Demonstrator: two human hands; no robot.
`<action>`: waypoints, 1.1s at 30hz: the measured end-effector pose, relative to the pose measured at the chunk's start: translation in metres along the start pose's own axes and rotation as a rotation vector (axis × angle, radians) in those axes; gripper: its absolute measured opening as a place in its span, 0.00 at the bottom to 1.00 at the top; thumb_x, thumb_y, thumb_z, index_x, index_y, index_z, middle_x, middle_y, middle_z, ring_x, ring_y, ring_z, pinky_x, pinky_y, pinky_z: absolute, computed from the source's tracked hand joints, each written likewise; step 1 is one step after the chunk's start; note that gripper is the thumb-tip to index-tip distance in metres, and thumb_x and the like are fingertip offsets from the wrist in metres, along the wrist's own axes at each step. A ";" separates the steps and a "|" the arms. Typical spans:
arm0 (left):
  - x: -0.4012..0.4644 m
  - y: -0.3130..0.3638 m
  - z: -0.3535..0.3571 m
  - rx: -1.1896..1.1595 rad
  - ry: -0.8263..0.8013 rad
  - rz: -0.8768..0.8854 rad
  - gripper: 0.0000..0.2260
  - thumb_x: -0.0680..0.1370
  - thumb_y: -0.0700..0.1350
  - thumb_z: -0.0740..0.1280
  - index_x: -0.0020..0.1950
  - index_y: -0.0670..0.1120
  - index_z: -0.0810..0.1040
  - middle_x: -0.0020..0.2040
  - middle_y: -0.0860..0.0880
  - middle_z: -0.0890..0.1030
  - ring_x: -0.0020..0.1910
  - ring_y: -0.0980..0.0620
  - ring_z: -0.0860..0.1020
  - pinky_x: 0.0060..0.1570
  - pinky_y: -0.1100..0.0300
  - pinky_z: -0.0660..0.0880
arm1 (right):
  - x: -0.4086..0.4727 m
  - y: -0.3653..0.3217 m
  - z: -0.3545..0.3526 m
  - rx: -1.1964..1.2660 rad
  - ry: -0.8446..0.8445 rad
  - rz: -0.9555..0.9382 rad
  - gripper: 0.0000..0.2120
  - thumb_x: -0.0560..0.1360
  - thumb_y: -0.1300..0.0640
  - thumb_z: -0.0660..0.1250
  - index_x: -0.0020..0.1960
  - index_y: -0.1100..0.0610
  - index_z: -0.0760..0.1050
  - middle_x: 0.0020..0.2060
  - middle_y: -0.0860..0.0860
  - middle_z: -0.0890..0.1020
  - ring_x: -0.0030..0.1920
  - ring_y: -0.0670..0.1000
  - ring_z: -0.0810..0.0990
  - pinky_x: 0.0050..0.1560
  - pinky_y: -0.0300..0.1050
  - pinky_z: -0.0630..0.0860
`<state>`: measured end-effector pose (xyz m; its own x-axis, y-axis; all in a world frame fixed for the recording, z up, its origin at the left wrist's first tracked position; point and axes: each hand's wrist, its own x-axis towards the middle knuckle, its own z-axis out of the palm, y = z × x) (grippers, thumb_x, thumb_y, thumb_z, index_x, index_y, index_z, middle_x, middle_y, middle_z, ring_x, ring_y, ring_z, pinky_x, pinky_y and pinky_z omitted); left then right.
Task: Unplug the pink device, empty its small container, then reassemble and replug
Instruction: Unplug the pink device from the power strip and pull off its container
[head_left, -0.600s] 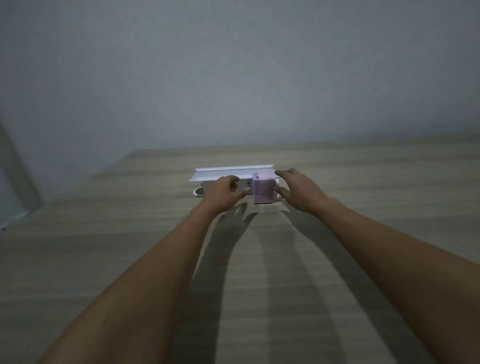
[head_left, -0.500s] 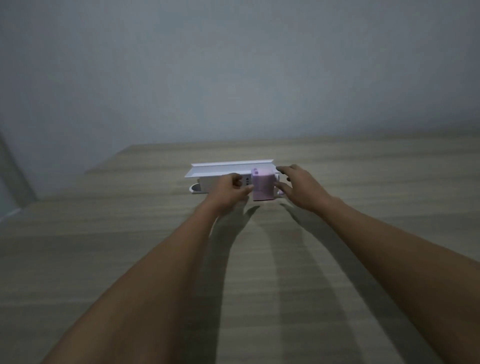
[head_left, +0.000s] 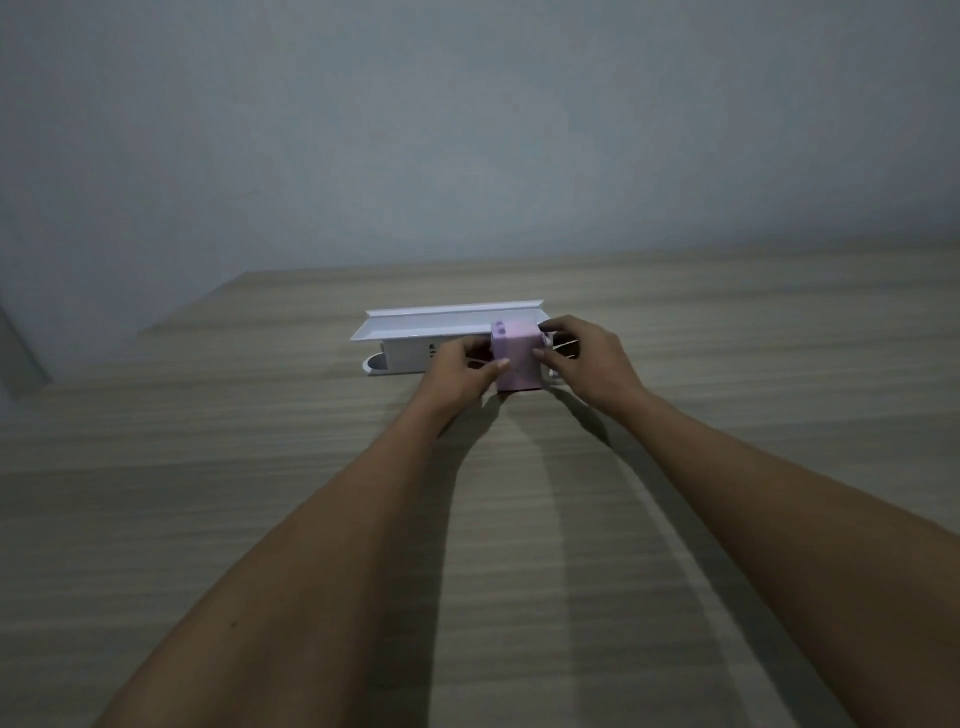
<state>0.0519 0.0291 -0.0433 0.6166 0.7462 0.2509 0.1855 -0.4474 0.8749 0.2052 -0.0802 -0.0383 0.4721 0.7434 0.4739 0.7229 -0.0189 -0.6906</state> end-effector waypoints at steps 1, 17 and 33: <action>-0.002 0.002 0.000 0.004 -0.002 0.000 0.18 0.77 0.39 0.72 0.67 0.38 0.78 0.59 0.42 0.84 0.59 0.44 0.82 0.61 0.50 0.78 | -0.002 -0.002 0.000 0.021 0.011 0.011 0.17 0.74 0.61 0.74 0.62 0.60 0.79 0.52 0.59 0.84 0.47 0.56 0.83 0.53 0.53 0.82; -0.142 0.060 -0.045 -0.040 -0.007 -0.030 0.18 0.76 0.40 0.73 0.64 0.38 0.79 0.58 0.43 0.83 0.57 0.47 0.81 0.58 0.56 0.79 | -0.115 -0.095 -0.045 0.125 -0.034 -0.051 0.15 0.72 0.62 0.76 0.58 0.62 0.81 0.45 0.57 0.83 0.42 0.53 0.81 0.30 0.25 0.74; -0.255 0.048 -0.036 -0.087 0.026 0.004 0.20 0.75 0.42 0.75 0.64 0.38 0.77 0.57 0.42 0.83 0.55 0.46 0.82 0.52 0.57 0.80 | -0.218 -0.105 -0.055 0.153 -0.103 -0.039 0.17 0.73 0.60 0.76 0.60 0.61 0.80 0.50 0.59 0.85 0.46 0.55 0.84 0.33 0.29 0.78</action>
<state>-0.1242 -0.1646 -0.0502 0.5967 0.7576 0.2644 0.1155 -0.4071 0.9061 0.0536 -0.2771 -0.0389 0.3852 0.8063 0.4489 0.6511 0.1073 -0.7514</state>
